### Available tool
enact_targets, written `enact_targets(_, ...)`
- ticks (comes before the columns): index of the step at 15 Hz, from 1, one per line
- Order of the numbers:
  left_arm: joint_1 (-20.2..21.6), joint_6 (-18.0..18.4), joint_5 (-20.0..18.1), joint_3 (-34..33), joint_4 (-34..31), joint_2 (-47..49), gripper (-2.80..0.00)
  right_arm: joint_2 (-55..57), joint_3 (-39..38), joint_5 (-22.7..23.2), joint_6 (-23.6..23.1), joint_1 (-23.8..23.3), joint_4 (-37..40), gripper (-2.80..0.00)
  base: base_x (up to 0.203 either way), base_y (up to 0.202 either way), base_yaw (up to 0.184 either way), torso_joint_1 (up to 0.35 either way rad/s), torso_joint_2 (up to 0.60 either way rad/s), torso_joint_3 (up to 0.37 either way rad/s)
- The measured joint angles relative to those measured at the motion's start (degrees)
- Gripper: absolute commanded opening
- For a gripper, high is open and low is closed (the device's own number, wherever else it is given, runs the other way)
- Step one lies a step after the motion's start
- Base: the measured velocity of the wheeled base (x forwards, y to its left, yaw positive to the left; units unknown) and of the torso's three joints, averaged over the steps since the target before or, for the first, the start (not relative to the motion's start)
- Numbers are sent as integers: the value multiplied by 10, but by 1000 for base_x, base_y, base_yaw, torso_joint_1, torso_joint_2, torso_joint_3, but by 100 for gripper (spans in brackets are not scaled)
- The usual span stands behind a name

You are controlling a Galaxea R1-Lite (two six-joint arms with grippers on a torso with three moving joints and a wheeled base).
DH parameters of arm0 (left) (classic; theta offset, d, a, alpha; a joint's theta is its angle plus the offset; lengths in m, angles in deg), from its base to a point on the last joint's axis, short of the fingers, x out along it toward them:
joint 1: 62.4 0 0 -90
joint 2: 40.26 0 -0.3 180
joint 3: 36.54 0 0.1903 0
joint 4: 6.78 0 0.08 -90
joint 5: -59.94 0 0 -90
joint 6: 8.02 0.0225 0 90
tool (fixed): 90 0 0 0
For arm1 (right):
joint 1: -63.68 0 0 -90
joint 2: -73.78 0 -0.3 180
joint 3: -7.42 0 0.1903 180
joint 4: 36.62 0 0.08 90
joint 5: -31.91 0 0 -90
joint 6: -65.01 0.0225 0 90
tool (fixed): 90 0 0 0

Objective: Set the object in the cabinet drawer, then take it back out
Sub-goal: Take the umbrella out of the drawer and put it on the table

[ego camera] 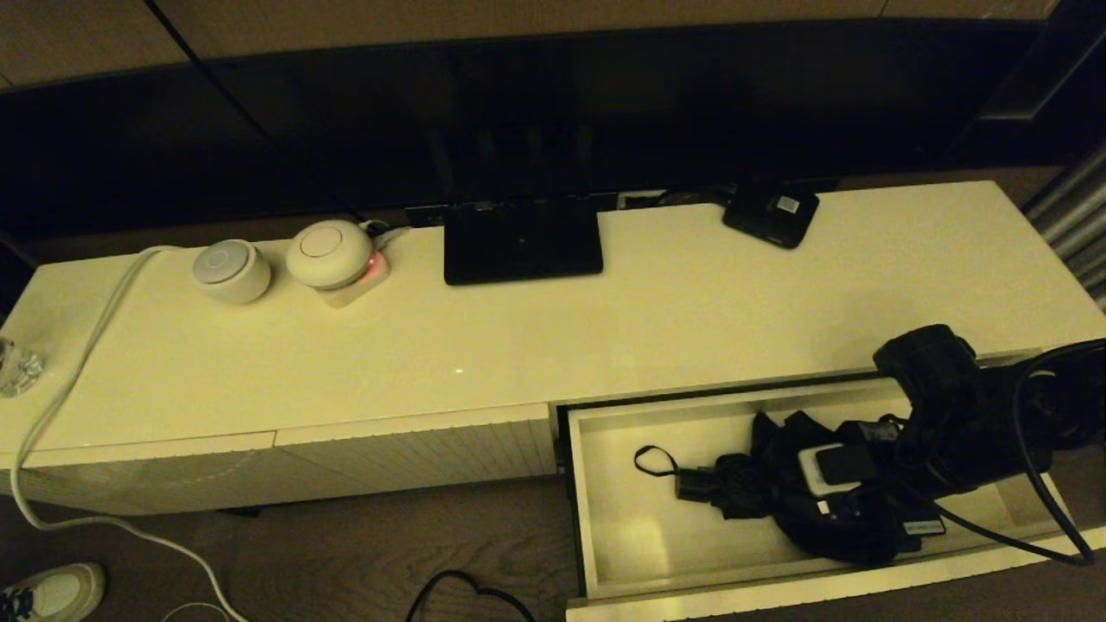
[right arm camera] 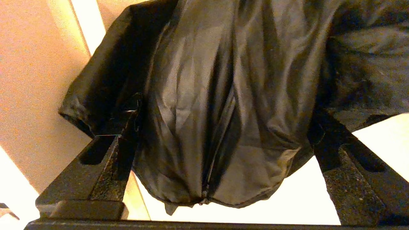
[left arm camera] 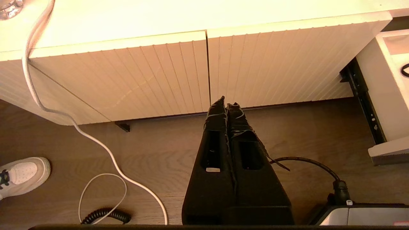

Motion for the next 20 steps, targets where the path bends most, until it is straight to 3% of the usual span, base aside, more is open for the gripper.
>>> enact_targets(1, 0, 0, 0, 0, 0, 0, -280, 1, 0, 0, 1, 0, 0, -280, 0, 0, 0, 0, 0, 0)
enact_targets(14, 0, 0, 0, 0, 0, 0, -280, -6, -23, 6, -1, 9, -24, -280, 0, 0, 0, 0, 0, 0)
enact_targets(20, 0, 0, 0, 0, 0, 0, -280, -89, -59, 2, 11, 9, -16, -280, 0, 0, 0, 0, 0, 0)
